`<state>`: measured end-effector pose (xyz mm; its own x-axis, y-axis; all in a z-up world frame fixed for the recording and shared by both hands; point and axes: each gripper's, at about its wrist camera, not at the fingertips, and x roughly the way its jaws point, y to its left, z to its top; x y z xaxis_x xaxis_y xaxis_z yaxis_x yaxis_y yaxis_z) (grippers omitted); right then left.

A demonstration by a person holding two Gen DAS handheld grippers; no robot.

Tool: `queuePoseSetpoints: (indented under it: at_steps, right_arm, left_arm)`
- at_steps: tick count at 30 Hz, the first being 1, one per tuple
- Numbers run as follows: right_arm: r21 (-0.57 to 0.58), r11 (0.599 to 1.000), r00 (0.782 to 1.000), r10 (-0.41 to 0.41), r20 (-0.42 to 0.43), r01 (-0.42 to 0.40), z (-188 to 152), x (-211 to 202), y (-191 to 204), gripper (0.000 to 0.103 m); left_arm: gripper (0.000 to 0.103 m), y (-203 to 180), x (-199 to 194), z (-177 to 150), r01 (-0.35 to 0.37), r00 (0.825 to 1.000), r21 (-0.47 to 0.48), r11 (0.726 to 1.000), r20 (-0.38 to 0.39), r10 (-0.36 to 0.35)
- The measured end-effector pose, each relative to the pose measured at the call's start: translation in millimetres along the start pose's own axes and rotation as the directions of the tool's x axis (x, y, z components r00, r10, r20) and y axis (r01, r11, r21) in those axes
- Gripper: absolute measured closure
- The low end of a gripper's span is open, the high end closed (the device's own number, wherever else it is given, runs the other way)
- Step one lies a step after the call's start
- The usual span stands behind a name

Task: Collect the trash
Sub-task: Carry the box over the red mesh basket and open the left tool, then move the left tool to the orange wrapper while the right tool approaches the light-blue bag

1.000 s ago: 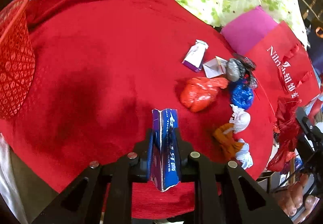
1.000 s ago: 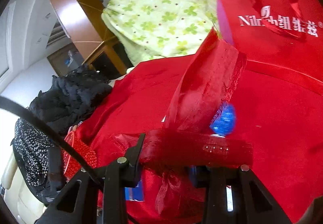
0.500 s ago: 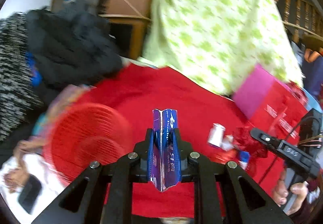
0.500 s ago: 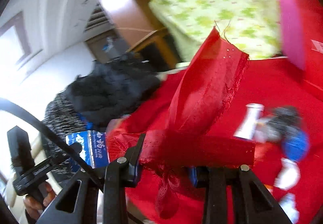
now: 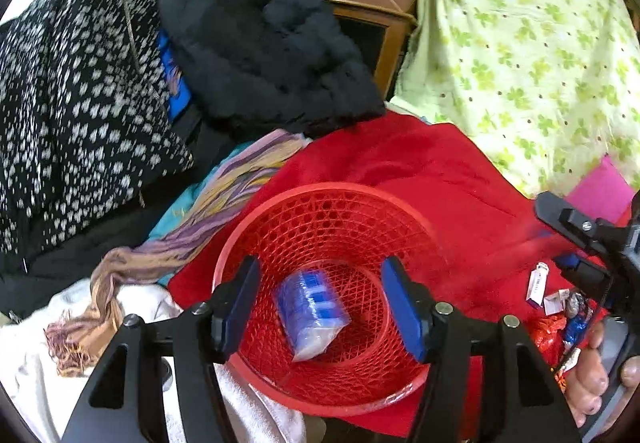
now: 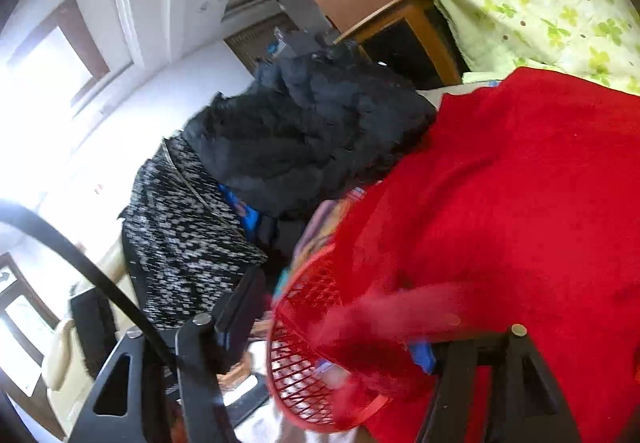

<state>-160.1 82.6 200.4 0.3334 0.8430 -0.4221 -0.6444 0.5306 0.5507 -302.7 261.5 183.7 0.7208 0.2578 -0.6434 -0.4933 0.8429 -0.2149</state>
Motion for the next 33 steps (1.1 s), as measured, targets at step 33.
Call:
queuePoseSetpoints:
  at_steps: [33]
  right_arm:
    - [0.323, 0.828, 0.886, -0.451, -0.106, 0.459, -153.8, -331.1, -300.3, 0.036]
  left_arm:
    - [0.028, -302.1, 13.0, -169.1, 0.391, 0.908, 0.474, 0.789, -0.341, -0.245]
